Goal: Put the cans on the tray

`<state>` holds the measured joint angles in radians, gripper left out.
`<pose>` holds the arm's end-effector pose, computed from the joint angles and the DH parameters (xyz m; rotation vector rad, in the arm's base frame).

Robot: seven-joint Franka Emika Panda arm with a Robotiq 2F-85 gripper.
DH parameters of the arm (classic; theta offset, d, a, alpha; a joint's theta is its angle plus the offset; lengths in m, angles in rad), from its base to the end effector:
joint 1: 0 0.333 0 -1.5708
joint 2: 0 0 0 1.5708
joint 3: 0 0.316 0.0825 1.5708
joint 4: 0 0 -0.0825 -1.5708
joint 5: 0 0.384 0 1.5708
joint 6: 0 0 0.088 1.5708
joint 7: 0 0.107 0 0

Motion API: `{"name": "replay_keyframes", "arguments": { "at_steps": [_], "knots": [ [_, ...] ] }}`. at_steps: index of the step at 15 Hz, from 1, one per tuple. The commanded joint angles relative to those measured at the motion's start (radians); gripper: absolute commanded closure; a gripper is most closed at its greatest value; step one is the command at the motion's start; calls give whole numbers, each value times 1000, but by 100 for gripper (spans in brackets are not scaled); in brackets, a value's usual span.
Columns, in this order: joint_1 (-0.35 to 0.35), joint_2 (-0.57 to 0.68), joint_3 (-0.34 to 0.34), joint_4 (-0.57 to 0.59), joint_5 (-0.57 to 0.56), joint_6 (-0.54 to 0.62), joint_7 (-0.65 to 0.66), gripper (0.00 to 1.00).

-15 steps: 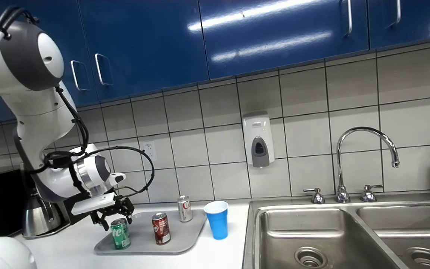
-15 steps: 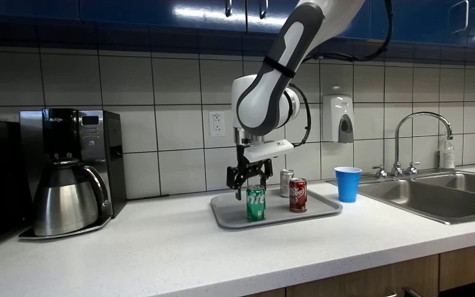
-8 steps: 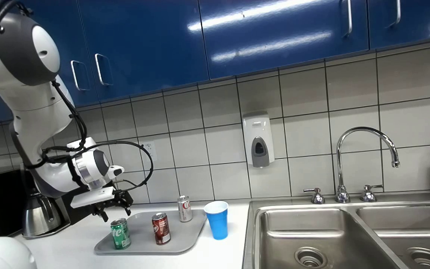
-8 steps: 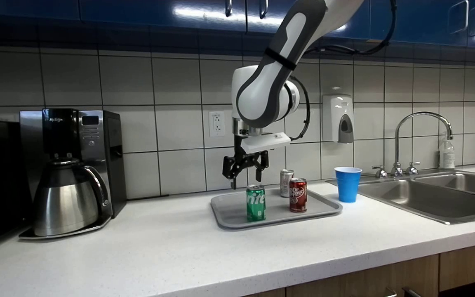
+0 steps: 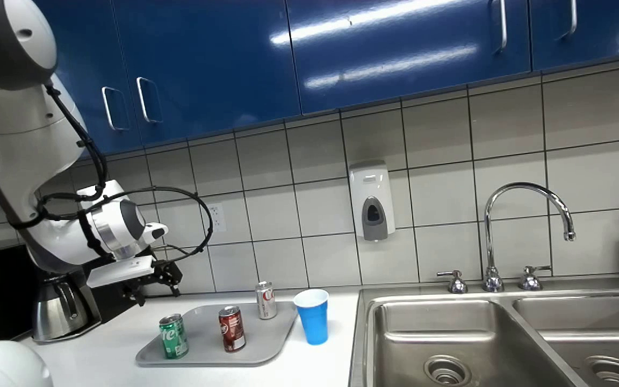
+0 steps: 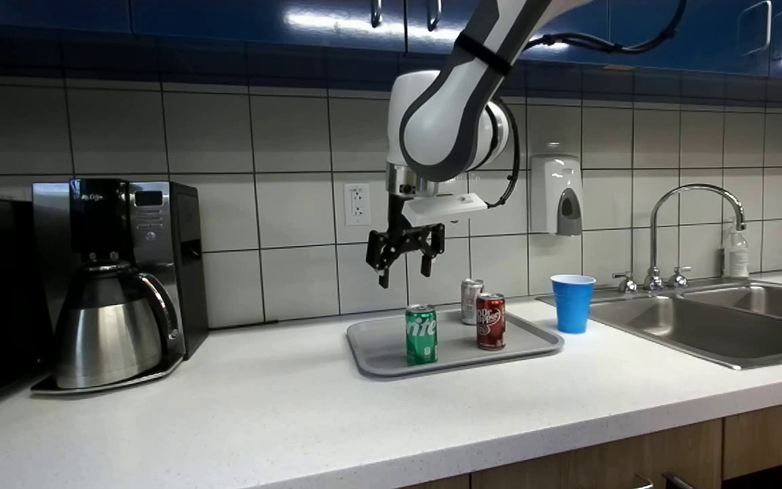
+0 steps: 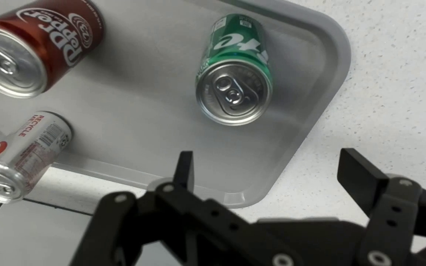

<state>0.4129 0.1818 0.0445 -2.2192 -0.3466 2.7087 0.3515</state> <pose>0.5090 0.2634 0.3246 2.9848 0.6000 0.5426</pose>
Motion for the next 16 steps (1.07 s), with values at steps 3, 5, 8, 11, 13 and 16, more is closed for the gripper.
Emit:
{"name": "replay_keyframes", "arguments": {
  "at_steps": [3, 5, 8, 11, 13, 16],
  "knots": [
    [-37, -219, 75, -216, -70, 29, 7, 0],
    [-47, -282, 113, -281, -81, 28, 5, 0],
    [-58, -370, 181, -371, -77, 20, 7, 0],
    [-80, -336, 230, -347, -36, 11, -17, 0],
    [-79, -376, 258, -388, -32, 11, -19, 0],
    [-84, -393, 262, -402, -30, 11, -21, 0]
  ]
}}
